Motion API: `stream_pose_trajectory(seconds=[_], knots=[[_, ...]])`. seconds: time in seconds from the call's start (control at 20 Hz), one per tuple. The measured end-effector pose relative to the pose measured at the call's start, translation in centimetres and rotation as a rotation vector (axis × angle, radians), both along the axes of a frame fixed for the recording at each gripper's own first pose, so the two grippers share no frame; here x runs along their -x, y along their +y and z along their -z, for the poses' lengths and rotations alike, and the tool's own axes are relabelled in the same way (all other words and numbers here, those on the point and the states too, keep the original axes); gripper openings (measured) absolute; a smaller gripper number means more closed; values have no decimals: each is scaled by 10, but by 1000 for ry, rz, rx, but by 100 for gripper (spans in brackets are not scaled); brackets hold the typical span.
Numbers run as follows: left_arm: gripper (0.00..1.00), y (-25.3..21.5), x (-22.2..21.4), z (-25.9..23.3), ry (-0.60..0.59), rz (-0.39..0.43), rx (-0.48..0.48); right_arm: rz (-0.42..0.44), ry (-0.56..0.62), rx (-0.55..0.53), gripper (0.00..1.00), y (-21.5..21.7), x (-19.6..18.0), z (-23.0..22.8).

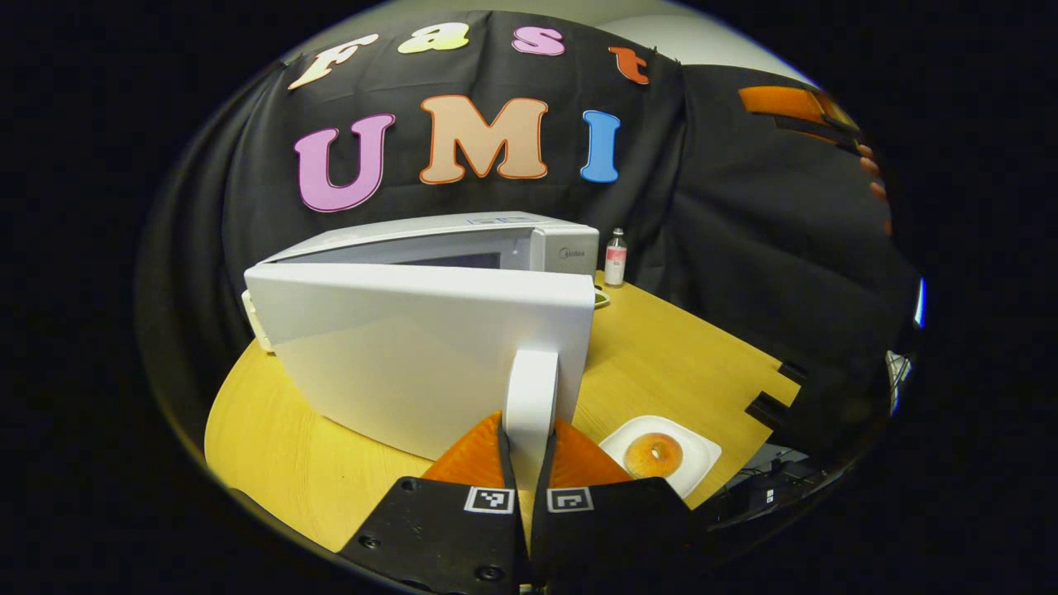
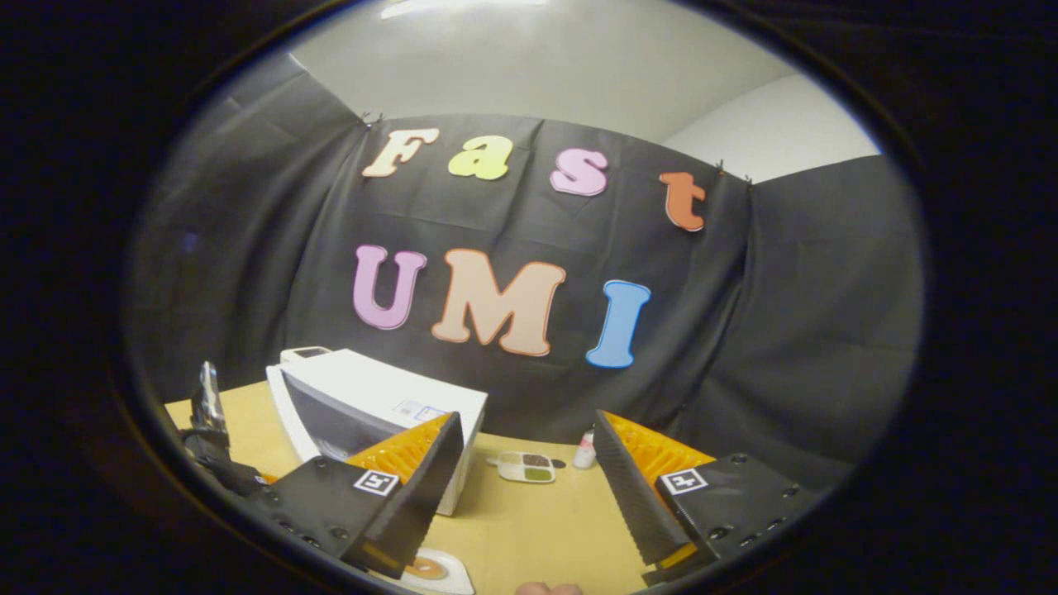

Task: Open the microwave oven with the left hand, put the food in, and close the microwave oven.

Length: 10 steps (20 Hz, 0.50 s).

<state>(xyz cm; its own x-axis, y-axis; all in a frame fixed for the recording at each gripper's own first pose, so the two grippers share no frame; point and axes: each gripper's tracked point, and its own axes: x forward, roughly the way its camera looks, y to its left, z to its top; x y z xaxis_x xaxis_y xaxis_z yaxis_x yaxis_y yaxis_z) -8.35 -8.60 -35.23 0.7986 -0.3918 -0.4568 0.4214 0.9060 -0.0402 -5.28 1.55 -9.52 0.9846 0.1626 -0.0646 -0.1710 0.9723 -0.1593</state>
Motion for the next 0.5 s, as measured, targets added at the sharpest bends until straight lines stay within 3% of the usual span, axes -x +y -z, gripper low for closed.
stream_pose_trajectory(seconds=[0.5], knots=[[0, 52, 41, -3, 20, -72, -40, -110, 191, 29, 98, 36, 14, 115]])
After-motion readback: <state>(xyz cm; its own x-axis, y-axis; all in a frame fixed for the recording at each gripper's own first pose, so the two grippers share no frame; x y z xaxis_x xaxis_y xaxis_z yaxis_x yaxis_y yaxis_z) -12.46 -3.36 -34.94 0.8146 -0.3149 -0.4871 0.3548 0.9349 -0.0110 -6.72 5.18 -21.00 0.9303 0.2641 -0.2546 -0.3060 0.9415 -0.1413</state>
